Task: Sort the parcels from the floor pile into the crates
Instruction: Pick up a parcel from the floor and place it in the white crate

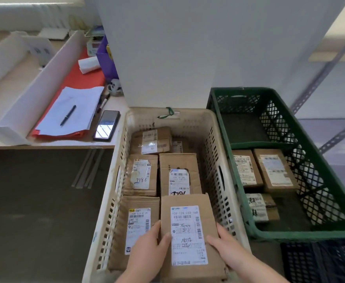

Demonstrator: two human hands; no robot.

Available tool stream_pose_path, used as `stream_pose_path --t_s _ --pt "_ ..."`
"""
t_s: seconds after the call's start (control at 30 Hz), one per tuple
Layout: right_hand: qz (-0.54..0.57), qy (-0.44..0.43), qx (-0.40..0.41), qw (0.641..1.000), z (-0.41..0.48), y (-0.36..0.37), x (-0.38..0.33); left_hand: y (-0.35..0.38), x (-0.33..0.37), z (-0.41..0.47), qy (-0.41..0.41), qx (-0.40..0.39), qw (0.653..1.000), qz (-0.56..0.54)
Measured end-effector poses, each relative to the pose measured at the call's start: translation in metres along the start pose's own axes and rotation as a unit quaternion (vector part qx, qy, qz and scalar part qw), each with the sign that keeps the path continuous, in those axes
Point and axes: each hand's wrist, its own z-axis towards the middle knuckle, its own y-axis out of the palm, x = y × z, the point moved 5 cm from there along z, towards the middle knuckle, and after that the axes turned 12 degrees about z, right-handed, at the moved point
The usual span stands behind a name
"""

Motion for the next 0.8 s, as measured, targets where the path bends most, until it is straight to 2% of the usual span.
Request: stream_pose_path --t_s 0.27,0.33,0.4,0.47,0.53,0.57,0.63,0.7,0.8 --pt "-0.024 0.004 -0.014 1.0 0.002 -0.006 0.003 0.006 0.007 -0.004 -0.013 0.02 1.0 0.01" --pt "-0.031 0.004 -0.025 0.999 -0.001 -0.009 -0.005 0.007 0.009 -0.008 -0.013 0.031 0.999 -0.032" --pt "-0.07 -0.014 -0.046 0.996 -0.001 -0.017 -0.024 0.011 0.01 -0.014 -0.025 0.049 0.991 -0.122" --pt "-0.148 -0.026 -0.08 0.985 0.001 -0.024 -0.052 0.023 0.009 -0.021 -0.081 0.035 0.961 -0.262" --pt "-0.236 -0.013 -0.13 0.963 0.007 -0.024 -0.079 0.043 0.01 -0.026 -0.153 -0.028 0.904 -0.399" --pt "-0.272 0.0 -0.151 0.95 0.011 -0.023 -0.088 0.049 0.01 -0.028 -0.176 -0.048 0.88 -0.439" --pt "-0.327 0.019 -0.179 0.928 0.021 -0.017 -0.098 0.052 0.004 -0.03 -0.202 -0.058 0.858 -0.47" --pt "-0.348 0.034 -0.199 0.915 0.031 -0.012 -0.099 0.05 -0.009 -0.028 -0.213 -0.076 0.861 -0.456" --pt "-0.362 0.05 -0.229 0.902 0.041 -0.006 -0.091 0.036 -0.038 -0.024 -0.211 -0.102 0.899 -0.371"
